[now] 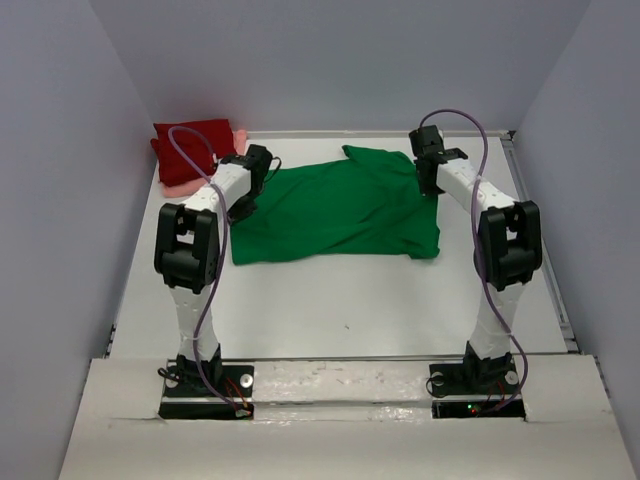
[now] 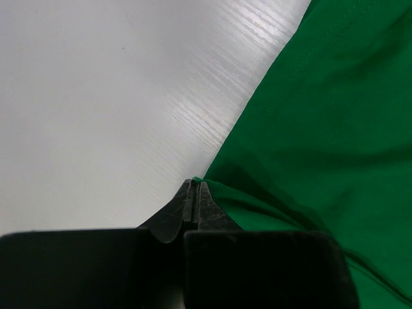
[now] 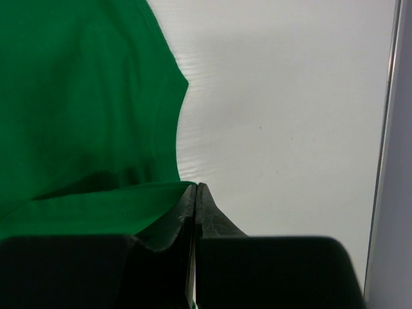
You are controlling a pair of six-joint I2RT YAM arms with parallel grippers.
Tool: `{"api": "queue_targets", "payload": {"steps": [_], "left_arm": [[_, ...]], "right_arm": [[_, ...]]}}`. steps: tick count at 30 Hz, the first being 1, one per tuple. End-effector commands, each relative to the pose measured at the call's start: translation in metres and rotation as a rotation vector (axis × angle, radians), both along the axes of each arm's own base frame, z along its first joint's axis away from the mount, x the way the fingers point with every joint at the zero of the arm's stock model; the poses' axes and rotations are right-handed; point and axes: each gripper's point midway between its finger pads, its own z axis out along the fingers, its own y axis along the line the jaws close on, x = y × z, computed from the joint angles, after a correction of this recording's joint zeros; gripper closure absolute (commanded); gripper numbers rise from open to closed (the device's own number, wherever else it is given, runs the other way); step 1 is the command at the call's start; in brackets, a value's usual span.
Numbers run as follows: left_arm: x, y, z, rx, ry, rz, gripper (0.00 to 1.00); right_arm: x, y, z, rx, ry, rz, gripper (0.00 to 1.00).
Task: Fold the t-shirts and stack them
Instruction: Fold the flattened tshirt in 1/3 of the way
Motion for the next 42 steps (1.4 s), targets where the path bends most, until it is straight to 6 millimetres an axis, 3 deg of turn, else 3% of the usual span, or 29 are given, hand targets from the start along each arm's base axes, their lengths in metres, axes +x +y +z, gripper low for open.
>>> {"api": "queue_targets", "payload": {"steps": [1,10,19,20,21,23,25,27,28,31,33,35,38,39,40,41,42], "left_arm": [[0.013,0.007,0.019,0.036,-0.029,0.008,1.0],[0.029,0.006,0.018,0.055,-0.02,0.007,1.0],[0.035,0.002,0.004,0.052,0.018,-0.011,0.99],[0.034,0.002,0.004,0.049,0.018,-0.01,0.99],[0.033,0.002,0.003,0.046,0.021,-0.011,0.99],[0.027,0.004,0.001,0.054,0.027,-0.002,0.97],[0.024,0.006,0.006,0.058,0.019,0.014,0.96],[0.02,0.008,0.009,0.065,0.011,0.022,0.66],[0.019,0.011,0.01,0.074,0.004,0.029,0.55],[0.018,0.014,0.025,0.087,-0.04,0.058,0.54],[0.018,0.018,0.038,0.099,-0.075,0.069,0.44],[0.019,0.024,0.051,0.123,-0.1,0.089,0.41],[0.011,0.033,0.071,0.161,-0.125,0.113,0.37],[0.007,0.034,0.076,0.168,-0.131,0.112,0.37],[0.003,0.034,0.08,0.171,-0.139,0.109,0.36],[-0.006,0.037,0.079,0.183,-0.126,0.105,0.33],[-0.014,0.036,0.09,0.166,-0.15,0.094,0.32]], "right_arm": [[0.016,-0.005,0.013,0.01,-0.053,-0.013,1.0],[0.025,-0.009,0.005,0.018,-0.044,-0.012,1.0],[0.034,-0.006,-0.001,0.048,-0.038,0.002,1.0],[0.034,-0.006,-0.003,0.049,-0.034,0.004,0.96],[0.033,-0.005,-0.005,0.055,-0.028,0.007,0.78],[0.031,-0.004,-0.007,0.057,-0.02,0.005,0.54],[0.029,-0.007,-0.005,0.051,-0.026,-0.012,0.42],[0.029,-0.008,-0.002,0.045,-0.029,-0.008,0.35],[0.03,-0.01,0.004,0.034,-0.039,-0.013,0.3],[0.03,-0.011,0.017,0.029,-0.062,-0.016,0.29],[0.028,-0.013,0.029,0.03,-0.085,-0.018,0.28],[0.024,-0.014,0.043,0.034,-0.111,-0.025,0.28],[0.009,-0.012,0.05,0.081,-0.115,-0.059,0.29],[0.001,-0.008,0.066,0.122,-0.151,-0.057,0.29],[-0.013,-0.007,0.056,0.153,-0.136,-0.077,0.29],[-0.022,-0.004,0.057,0.184,-0.142,-0.08,0.28],[-0.031,0.002,0.056,0.224,-0.146,-0.059,0.27]]}}
